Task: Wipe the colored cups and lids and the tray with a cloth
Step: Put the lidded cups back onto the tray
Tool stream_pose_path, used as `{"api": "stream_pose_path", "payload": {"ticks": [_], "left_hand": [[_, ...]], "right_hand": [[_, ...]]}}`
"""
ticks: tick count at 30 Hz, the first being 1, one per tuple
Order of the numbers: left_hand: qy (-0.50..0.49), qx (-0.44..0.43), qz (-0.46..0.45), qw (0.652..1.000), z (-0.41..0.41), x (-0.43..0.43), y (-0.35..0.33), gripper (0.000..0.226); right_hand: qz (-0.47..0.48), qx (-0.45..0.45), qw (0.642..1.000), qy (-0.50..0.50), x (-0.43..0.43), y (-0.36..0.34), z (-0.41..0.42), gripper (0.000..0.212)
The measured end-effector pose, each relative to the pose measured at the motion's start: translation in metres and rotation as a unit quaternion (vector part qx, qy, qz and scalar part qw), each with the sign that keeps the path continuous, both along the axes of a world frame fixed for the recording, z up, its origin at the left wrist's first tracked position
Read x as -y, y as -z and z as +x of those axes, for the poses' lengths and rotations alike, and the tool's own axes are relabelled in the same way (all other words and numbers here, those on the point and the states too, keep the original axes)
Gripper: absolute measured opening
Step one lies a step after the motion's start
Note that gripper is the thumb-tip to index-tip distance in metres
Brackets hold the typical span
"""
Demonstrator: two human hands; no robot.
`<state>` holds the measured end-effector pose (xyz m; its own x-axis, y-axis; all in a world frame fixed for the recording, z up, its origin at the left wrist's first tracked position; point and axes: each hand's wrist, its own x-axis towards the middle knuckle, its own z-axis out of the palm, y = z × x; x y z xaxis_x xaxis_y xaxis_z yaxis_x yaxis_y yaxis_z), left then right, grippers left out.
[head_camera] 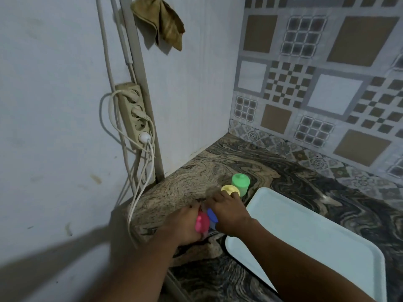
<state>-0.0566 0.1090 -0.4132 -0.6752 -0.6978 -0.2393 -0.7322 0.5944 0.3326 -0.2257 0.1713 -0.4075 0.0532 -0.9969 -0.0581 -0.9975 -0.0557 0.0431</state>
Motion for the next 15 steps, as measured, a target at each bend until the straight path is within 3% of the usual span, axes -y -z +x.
{"api": "stream_pose_path", "payload": {"ticks": [3,6,10,15], "left_hand": [[0.016,-0.003,0.016,1.000,0.004,0.007,-0.004,0.063],[0.032,-0.004,0.022,0.999,0.000,0.018,-0.018,0.065],[0.052,-0.046,-0.007,0.998,-0.032,0.033,-0.059,0.061],[0.112,-0.126,-0.009,0.986,-0.116,0.037,-0.096,0.060]], "right_hand": [[0.033,0.027,0.999,-0.012,-0.006,0.000,0.000,0.068],[0.055,0.096,0.994,0.014,-0.016,-0.010,-0.011,0.063],[0.023,0.171,0.979,0.108,-0.023,-0.053,-0.059,0.064],[-0.017,0.171,0.957,0.235,-0.038,-0.101,-0.143,0.054]]}}
